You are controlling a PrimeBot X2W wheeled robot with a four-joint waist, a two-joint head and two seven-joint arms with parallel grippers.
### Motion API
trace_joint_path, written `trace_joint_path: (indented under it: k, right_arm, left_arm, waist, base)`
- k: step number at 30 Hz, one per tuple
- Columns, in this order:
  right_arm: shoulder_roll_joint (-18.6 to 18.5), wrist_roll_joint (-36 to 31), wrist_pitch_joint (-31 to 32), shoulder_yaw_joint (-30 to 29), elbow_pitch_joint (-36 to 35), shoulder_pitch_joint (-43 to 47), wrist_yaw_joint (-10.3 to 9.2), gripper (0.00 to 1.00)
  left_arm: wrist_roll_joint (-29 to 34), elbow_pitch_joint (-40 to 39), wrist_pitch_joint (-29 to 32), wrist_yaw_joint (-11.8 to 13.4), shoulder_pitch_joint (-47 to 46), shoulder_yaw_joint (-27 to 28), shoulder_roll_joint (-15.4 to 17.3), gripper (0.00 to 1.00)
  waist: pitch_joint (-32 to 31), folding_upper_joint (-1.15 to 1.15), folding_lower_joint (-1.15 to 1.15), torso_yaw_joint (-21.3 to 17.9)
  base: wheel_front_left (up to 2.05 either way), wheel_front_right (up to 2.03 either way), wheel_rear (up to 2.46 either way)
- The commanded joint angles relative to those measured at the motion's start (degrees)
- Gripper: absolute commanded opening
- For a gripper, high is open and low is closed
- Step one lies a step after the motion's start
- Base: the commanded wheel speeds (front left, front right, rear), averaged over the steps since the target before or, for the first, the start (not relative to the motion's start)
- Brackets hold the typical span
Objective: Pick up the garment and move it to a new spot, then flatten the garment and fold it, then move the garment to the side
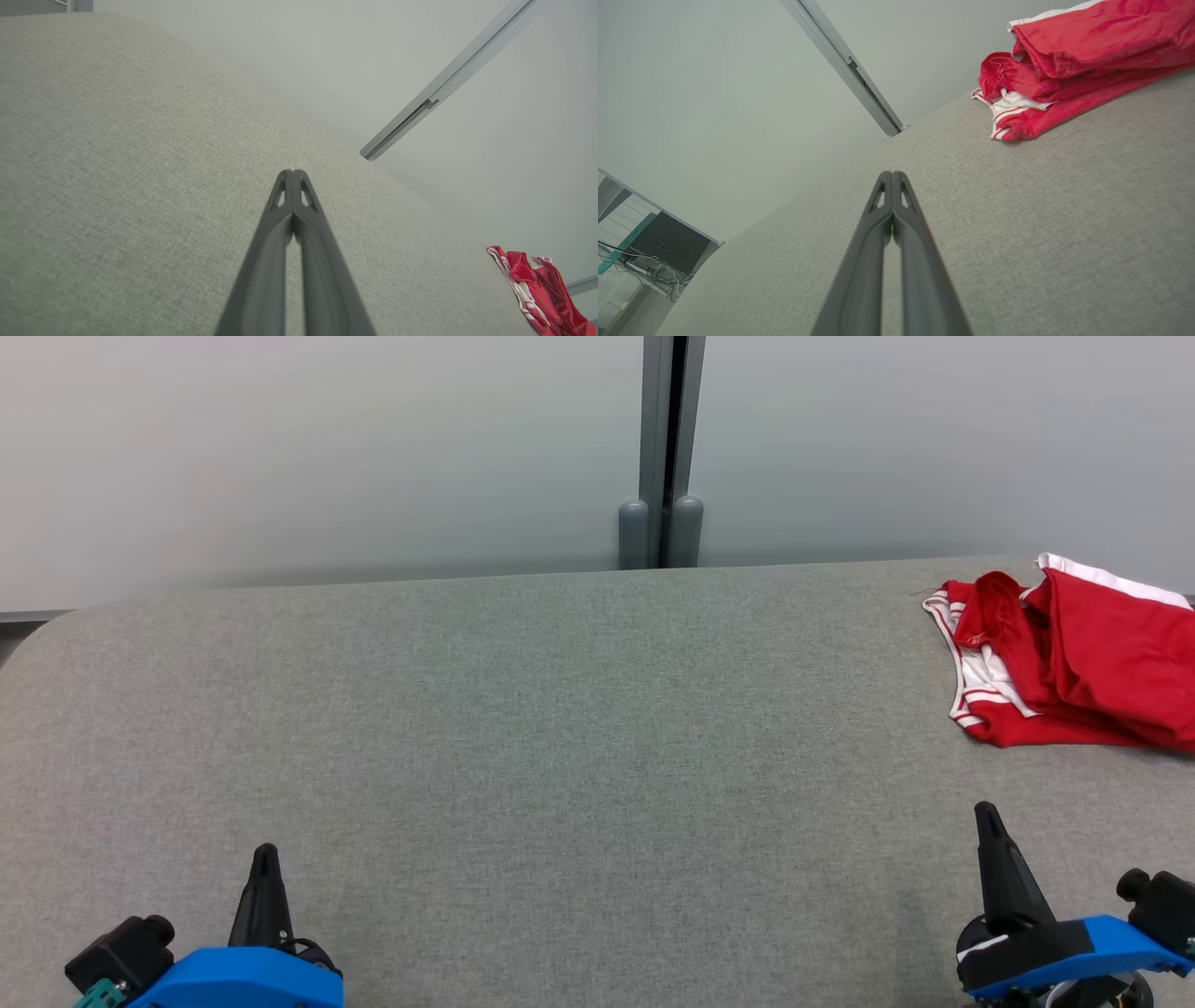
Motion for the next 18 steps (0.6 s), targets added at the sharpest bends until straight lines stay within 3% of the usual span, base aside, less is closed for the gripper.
trace_joint_path:
  k: [1, 18]
  right_arm:
    - [-0.2, 2.1, 0.4, -0.3, -0.7, -1.6, 0.01, 0.00]
    - [-0.2, 15.6, 3.4, -0.8, -0.6, -2.4, 0.02, 0.00]
  left_arm:
    - [-1.7, -0.8, 0.4, -0.5, -2.0, 0.8, 0.1, 0.00]
    - [-14.1, -0.8, 3.4, -2.3, -3.3, 2.8, -0.9, 0.00]
  waist:
    - [0.0, -0.01, 0.00, 0.0]
    - [-0.3, -0.01, 0.00, 0.1]
  base:
    - [0.00, 0.00, 0.00]
    - [0.00, 0.00, 0.00]
